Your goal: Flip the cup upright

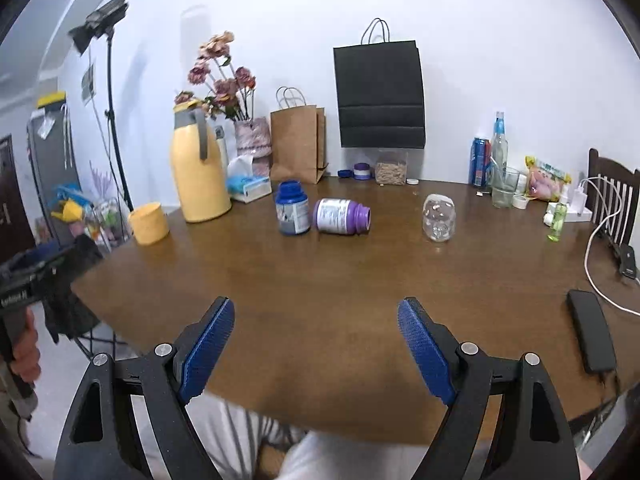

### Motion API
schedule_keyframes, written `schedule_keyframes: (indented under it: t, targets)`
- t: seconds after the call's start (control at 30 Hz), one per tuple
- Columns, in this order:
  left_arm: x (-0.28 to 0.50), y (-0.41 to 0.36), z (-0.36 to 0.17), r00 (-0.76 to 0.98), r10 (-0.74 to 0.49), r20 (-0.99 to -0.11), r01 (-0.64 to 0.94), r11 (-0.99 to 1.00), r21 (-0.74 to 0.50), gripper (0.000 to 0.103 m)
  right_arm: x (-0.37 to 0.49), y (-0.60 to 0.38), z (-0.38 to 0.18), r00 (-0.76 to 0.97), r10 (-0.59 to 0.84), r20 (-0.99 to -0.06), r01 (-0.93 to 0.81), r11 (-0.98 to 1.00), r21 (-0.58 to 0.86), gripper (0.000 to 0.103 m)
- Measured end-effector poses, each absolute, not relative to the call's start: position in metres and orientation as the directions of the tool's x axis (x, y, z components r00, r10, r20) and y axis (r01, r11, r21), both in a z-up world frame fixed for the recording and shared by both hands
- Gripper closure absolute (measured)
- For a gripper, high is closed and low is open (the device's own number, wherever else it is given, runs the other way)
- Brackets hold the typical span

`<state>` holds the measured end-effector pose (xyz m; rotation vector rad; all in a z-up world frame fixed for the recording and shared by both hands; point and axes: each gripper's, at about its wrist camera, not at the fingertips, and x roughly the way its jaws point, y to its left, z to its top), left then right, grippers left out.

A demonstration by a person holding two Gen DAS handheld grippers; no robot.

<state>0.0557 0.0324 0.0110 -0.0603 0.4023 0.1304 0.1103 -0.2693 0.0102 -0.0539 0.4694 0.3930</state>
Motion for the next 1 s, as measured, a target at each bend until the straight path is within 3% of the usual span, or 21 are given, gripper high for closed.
schedule_keyframes:
  t: [0.33,1.0]
  targets:
    - [0.042,0.000,-0.016,0.883,0.022,-0.468,-0.038,0.999,-0.024,0.000,0.060,-0.257,-0.023,0.819,0.363,-0.443,-0.378,0.924,0.058,0.015]
    - [0.032,-0.006,-0.013,0.903,0.007,-0.430,-0.022,0.999,-0.029,0.000,0.057,-0.252,-0.019,0.830,0.365,-0.421,-0.382,0.923,0.046,0.015]
